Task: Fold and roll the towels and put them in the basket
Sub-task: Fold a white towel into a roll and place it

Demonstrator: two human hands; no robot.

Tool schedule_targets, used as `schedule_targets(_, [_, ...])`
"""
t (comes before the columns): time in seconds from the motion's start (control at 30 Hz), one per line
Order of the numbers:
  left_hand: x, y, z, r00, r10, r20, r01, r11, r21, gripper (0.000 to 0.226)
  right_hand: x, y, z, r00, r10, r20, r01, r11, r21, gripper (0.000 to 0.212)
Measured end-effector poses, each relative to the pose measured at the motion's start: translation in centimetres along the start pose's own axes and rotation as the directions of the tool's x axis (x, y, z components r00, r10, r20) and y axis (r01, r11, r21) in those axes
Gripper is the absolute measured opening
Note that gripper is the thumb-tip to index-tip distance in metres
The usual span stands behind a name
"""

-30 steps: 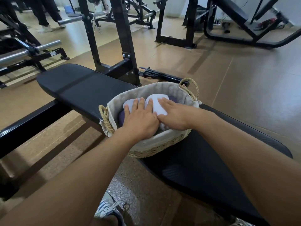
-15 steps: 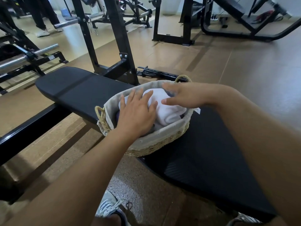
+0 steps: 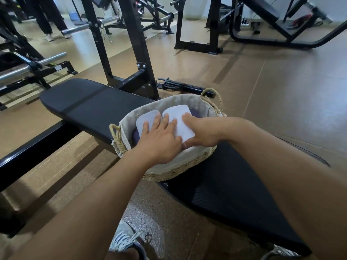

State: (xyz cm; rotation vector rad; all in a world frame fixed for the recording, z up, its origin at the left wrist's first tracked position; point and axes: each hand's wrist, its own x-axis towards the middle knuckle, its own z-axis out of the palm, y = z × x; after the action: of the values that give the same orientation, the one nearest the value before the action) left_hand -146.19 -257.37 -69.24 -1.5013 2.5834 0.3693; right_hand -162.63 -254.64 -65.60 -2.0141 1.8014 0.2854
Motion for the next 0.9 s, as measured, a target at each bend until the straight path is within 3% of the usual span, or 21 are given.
schedule_targets(0.17, [0.2, -0.2, 0.6, 1.0, 0.004, -0.003, -0.004, 1.0, -0.031, 0.066, 0.6, -0.6, 1.1, 1.0, -0.026, -0.014, 0.027, 0.998, 0.052, 0.096])
schedule_targets(0.3, [0.3, -0.2, 0.4, 1.0, -0.015, -0.02, 0.012, 0.991, -0.131, 0.072, 1.3, 0.1, 0.7, 0.995, -0.063, -0.072, 0.07, 0.991, 0.111, 0.106])
schedule_targets(0.53, [-0.3, 0.0, 0.9, 0.994, -0.03, -0.103, 0.016, 0.99, -0.14, 0.07, 1.2, 0.8, 0.2, 0.988, -0.057, -0.141, 0.074, 0.99, 0.119, 0.113])
schedule_targets(0.6, [-0.5, -0.1, 1.0, 0.991, -0.02, -0.134, -0.001, 0.988, -0.157, 0.067, 0.1, 1.2, -1.0, 0.988, -0.046, -0.144, 0.066, 0.988, 0.138, 0.1])
schedule_targets(0.67, [-0.7, -0.2, 1.1, 0.989, -0.014, -0.146, -0.012, 0.985, -0.175, 0.068, -0.6, 1.8, -2.4, 0.973, -0.048, -0.224, 0.087, 0.982, 0.167, 0.062])
schedule_targets(0.73, [-0.7, -0.1, 1.0, 0.988, -0.021, -0.153, -0.009, 0.981, -0.192, 0.071, -1.0, 1.9, -3.3, 0.956, -0.046, -0.289, 0.088, 0.987, 0.133, 0.054])
schedule_targets(0.9, [-0.5, 0.1, 1.0, 0.991, -0.032, -0.127, 0.022, 0.996, -0.086, 0.079, -0.8, 0.4, -1.4, 0.989, 0.051, -0.141, -0.063, 0.995, -0.082, 0.075])
